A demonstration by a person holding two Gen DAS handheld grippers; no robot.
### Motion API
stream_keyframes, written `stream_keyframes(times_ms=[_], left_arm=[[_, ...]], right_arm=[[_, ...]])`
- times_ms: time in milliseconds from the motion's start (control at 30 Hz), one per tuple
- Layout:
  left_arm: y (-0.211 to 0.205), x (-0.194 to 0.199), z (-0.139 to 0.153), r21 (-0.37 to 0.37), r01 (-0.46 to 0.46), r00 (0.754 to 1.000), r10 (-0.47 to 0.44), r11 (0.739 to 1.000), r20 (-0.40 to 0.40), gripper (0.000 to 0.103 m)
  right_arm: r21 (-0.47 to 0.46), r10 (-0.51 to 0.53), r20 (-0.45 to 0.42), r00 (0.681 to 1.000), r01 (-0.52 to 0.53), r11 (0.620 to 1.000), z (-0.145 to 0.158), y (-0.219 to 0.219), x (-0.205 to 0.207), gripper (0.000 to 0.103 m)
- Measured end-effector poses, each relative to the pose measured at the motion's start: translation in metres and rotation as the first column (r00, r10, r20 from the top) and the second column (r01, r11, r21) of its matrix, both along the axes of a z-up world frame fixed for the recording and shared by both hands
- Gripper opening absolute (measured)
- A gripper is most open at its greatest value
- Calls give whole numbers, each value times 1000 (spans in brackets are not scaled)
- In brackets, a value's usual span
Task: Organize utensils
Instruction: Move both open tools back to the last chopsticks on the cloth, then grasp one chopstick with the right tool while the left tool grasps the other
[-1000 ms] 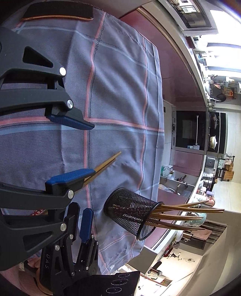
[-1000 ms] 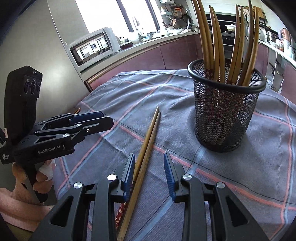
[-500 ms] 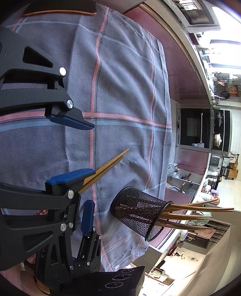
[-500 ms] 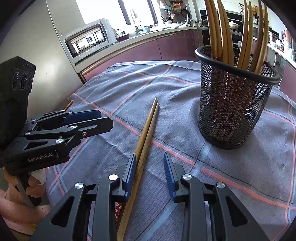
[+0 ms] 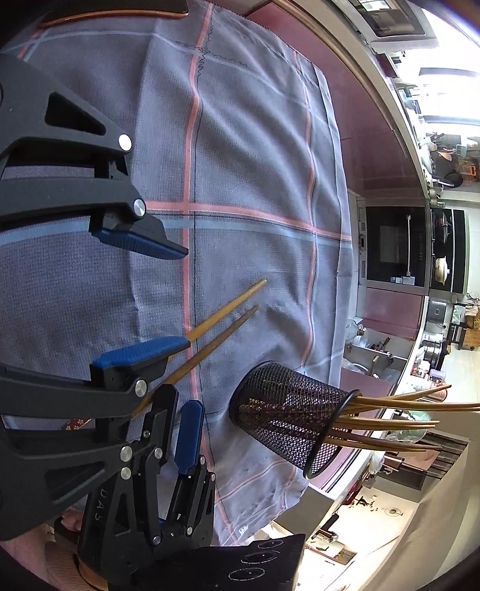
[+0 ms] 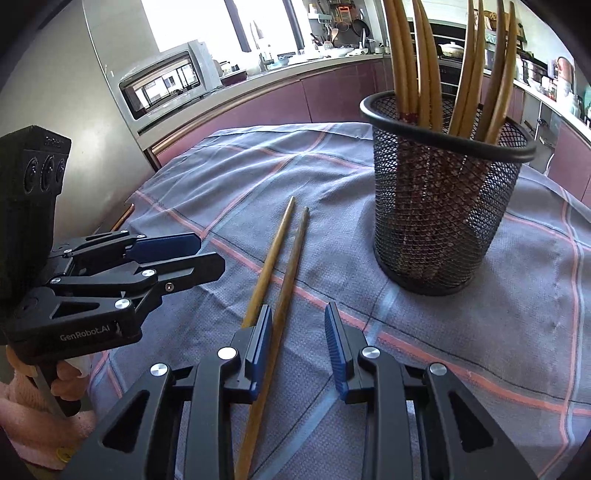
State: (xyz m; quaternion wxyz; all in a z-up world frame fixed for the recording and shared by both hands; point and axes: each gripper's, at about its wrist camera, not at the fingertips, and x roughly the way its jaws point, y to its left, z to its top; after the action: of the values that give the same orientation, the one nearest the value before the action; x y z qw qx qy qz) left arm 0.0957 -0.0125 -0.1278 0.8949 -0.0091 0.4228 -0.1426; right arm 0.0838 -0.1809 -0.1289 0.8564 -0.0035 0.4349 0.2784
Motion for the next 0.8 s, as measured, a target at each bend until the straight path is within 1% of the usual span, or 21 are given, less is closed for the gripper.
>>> stream_keyframes(times_ms=[167, 400, 600, 800], left_arm=[[-7, 2, -3, 9, 17, 1000, -17, 1000, -4, 43], [-10, 2, -4, 16, 22, 1000, -22, 1000, -7, 43], [-12, 4, -5, 23, 24, 1000, -24, 999, -13, 43], [-15, 7, -6, 24, 34, 999, -33, 999, -18, 43]], right_arm=[[1, 0, -2, 1000, 0, 1000, 1, -1, 3, 28], [-19, 16, 5, 1000, -16, 1000, 0, 10, 14, 26], [-37, 15, 12, 1000, -15, 999, 0, 15, 25, 19], [-41, 14, 10, 1000, -14, 999, -1, 13, 27, 13]])
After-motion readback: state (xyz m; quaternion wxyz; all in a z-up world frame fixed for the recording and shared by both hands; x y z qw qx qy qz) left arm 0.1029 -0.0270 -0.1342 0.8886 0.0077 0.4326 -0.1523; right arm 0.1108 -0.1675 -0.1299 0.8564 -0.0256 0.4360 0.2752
